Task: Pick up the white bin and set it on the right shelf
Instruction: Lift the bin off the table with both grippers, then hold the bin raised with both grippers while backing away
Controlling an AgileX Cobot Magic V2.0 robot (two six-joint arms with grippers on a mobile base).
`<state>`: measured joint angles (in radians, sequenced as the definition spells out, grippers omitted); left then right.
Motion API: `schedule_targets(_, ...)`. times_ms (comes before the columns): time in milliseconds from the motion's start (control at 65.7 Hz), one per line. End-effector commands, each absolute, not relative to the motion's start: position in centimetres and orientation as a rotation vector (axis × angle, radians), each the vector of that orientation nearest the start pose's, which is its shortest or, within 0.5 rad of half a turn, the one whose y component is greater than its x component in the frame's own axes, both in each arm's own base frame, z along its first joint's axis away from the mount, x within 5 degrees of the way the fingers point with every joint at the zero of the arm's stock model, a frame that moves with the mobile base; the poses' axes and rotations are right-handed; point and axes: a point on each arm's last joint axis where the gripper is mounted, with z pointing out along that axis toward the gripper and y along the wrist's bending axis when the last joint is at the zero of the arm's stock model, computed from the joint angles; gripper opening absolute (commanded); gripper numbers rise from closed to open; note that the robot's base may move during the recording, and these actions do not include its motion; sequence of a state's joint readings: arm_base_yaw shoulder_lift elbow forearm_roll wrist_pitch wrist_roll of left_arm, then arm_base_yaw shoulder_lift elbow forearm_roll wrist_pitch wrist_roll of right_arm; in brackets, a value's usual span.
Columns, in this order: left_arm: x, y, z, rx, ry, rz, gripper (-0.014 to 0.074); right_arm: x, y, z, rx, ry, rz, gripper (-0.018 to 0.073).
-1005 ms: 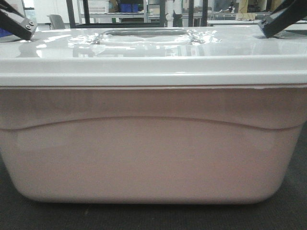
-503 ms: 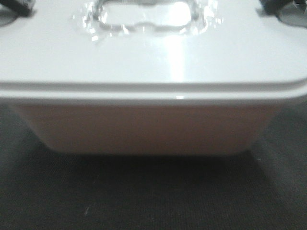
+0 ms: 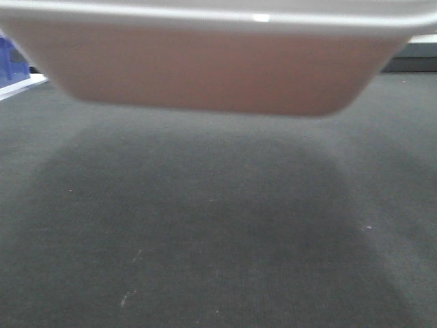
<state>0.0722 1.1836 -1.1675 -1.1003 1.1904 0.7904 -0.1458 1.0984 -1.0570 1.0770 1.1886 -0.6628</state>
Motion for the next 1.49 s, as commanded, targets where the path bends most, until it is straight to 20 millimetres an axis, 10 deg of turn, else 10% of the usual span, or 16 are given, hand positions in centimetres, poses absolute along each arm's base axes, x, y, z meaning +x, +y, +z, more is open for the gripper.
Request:
schedule_targets(0, 18.6, -7.2, 43.6, 0.682, 1.900, -1.133, 0.0242, 17.3, 5.9, 42.5, -0.444, 1.950, 1.196, 0.0414)
schedule_targets(564, 14.0, -7.4, 46.3, 0.710, 1.750, -1.039, 0.0241, 15.3, 6.5, 45.7, -0.508, 1.808, 1.217, 0.0414)
schedule_targets(1477, 14.7, -7.2, 46.7, 0.629, 1.716, -1.005, 0.0241, 14.1, 6.6, 46.4, -0.507, 1.761, 1.183, 0.0414)
